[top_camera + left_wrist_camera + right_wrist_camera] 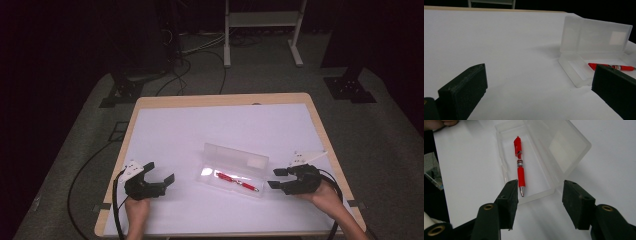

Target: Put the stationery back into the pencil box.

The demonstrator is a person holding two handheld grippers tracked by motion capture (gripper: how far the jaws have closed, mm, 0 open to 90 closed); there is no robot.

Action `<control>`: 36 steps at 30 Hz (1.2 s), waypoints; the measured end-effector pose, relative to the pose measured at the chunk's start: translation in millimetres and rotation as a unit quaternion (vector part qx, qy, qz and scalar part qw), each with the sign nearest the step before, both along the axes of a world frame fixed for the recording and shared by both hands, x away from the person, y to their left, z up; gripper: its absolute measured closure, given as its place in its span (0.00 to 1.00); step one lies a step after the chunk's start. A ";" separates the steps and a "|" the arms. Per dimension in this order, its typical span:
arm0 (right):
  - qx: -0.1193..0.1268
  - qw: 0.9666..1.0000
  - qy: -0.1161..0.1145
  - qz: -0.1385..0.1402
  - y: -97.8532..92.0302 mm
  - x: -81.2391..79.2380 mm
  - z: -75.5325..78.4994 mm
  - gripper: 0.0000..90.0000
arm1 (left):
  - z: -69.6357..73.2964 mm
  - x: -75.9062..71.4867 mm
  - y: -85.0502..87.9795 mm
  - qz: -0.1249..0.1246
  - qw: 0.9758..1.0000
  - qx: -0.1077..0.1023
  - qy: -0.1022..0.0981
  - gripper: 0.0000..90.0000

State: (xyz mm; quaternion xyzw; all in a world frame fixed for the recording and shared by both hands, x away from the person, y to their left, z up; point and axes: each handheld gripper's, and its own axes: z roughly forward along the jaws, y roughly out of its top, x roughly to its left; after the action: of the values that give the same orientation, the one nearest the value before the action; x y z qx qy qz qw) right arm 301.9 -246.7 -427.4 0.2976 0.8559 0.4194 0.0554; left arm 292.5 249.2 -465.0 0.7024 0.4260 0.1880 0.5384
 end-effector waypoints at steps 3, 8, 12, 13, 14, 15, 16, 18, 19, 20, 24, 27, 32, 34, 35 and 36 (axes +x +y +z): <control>0.000 1.000 0.000 -0.003 -2.4 -0.4 -0.3 0.51 | -0.1 0.1 -0.1 0.001 1.000 -0.001 0.000 0.00; -0.001 1.000 0.004 -0.009 -8.2 -2.1 -2.3 0.51 | -0.1 0.1 -0.3 0.000 1.000 0.000 0.000 0.00; -0.003 1.000 0.004 -0.012 -13.2 -3.4 -3.8 0.50 | -0.1 0.0 -0.6 0.001 1.000 0.000 0.000 0.00; -0.003 1.000 0.005 -0.014 -14.1 -4.1 -4.0 0.50 | -0.1 0.0 -0.6 0.000 1.000 0.000 0.000 0.00; -0.002 1.000 0.005 -0.014 -15.0 -4.4 -4.5 0.50 | -0.1 0.0 -0.7 0.001 1.000 0.000 0.000 0.00; -0.003 1.000 0.006 -0.015 -16.0 -5.0 -4.6 0.50 | -0.1 0.0 -0.7 0.001 1.000 0.000 0.000 0.00; -0.003 1.000 0.004 -0.015 -17.1 -5.2 -5.1 0.50 | -0.1 0.0 -0.7 0.001 1.000 0.000 0.000 0.00; -0.003 1.000 0.006 -0.018 -19.4 -5.8 -5.6 0.50 | -0.1 0.1 -0.8 0.001 1.000 0.001 0.000 0.00; -0.005 1.000 0.007 -0.020 -20.6 -6.1 -5.6 0.50 | -0.1 0.0 -0.8 0.001 1.000 0.001 0.000 0.00; -0.003 1.000 0.006 -0.020 -21.6 -6.2 -6.2 0.50 | -0.2 0.1 -0.8 0.001 1.000 0.001 0.000 0.00; -0.006 1.000 0.009 -0.023 -25.5 -7.4 -7.7 0.49 | -0.2 0.1 -0.9 0.001 1.000 0.001 0.000 0.00; -0.005 1.000 0.010 -0.026 -28.0 -8.5 -8.4 0.49 | -0.2 0.0 -1.0 0.001 1.000 0.002 0.000 0.00; -0.004 1.000 0.009 -0.030 -32.8 -10.0 -10.7 0.49 | -0.2 0.1 -1.0 0.001 1.000 0.003 0.000 0.00; -0.006 0.999 0.010 -0.031 -35.2 -10.6 -12.8 0.48 | -0.2 0.1 -1.1 0.001 1.000 0.003 0.000 0.00; -0.005 0.999 0.013 -0.034 -36.2 -11.5 -13.6 0.48 | -0.2 0.2 -1.1 0.001 1.000 0.003 0.000 0.00; -0.004 0.999 0.013 -0.034 -37.7 -12.0 -14.7 0.48 | -0.2 0.2 -1.1 0.001 1.000 0.003 0.000 0.00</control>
State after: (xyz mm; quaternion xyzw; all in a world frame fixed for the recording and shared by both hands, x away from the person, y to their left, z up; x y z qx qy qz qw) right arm 290.0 -284.4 -442.1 0.3319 0.8477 0.4094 0.0598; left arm 292.7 248.1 -465.2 0.7036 0.4262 0.1897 0.5361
